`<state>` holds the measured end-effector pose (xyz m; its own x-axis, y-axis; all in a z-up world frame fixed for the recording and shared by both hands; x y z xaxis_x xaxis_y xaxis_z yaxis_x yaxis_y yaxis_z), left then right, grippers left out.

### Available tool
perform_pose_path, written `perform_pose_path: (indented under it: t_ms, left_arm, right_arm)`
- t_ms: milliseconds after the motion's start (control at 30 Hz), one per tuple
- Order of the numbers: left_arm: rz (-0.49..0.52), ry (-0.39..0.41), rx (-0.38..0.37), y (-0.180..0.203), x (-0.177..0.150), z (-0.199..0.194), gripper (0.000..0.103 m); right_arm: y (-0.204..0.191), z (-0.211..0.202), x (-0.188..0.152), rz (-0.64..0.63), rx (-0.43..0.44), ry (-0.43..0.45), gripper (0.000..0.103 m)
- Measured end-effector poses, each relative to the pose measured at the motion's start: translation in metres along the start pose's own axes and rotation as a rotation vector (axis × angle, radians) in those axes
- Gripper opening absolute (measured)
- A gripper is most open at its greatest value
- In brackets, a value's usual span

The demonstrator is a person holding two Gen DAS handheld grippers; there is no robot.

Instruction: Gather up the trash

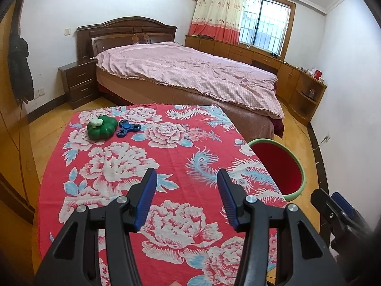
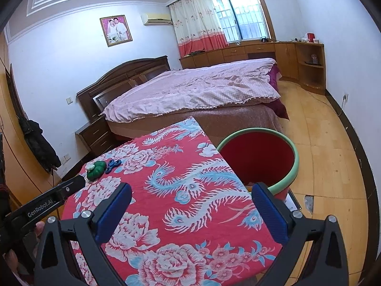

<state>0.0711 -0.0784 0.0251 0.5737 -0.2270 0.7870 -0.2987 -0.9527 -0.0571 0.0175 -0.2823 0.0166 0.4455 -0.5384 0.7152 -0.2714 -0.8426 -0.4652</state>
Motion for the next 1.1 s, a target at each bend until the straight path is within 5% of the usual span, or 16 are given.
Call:
perform_pose_path:
  t_ms: [1100]
  left_arm:
    - [0.005, -0.004, 0.014, -0.0002, -0.0027, 0.0004, 0.053]
  right_arm:
    - [0.0002, -0.0018, -0.0013, 0.008, -0.005, -0.006, 0.103]
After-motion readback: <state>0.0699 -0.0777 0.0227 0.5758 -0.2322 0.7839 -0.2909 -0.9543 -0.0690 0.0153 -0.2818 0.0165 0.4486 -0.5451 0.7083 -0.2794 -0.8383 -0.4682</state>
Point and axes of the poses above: each gripper's, at about its wrist camera, not at the fingertips, and z roughly the way its jaws point, y to its right, x to its top, the point moved 7 cm from there along z, roughly the way its jaws point, and after that the axes turned 15 degrees about z, right-handed, at the moved point
